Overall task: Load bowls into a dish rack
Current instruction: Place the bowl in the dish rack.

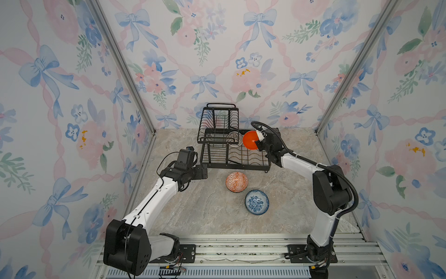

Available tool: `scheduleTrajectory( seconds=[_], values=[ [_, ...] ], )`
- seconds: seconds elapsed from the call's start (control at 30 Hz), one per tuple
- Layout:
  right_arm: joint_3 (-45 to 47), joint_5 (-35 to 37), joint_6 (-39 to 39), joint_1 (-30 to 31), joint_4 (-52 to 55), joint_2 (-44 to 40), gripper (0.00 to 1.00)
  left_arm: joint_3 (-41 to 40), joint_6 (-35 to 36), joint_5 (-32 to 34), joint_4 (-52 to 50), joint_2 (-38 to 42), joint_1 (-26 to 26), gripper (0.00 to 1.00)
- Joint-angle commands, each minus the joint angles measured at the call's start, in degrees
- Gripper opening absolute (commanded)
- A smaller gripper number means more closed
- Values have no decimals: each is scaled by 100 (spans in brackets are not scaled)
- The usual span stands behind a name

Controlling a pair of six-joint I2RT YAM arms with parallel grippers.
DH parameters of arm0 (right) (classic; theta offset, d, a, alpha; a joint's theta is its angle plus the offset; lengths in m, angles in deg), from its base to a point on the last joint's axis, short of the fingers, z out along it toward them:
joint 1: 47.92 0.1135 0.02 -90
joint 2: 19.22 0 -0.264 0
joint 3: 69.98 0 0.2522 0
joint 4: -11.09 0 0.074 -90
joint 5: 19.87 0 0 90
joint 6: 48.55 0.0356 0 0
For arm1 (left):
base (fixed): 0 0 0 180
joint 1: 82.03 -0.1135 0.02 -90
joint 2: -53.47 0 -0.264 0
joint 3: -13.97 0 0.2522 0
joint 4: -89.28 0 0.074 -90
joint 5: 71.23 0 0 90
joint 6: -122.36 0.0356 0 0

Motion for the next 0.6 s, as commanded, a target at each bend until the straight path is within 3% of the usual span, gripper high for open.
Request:
scheduleTrajectory(
  seconds=[0.0,0.57],
  values=[
    [23,36,-434,7,-840,154,0,-41,83,-70,6,-64,-43,98],
    [-248,514,-1813,-163,-2339,1071,0,-25,48,-74,-2,-132,-51,98]
  ],
)
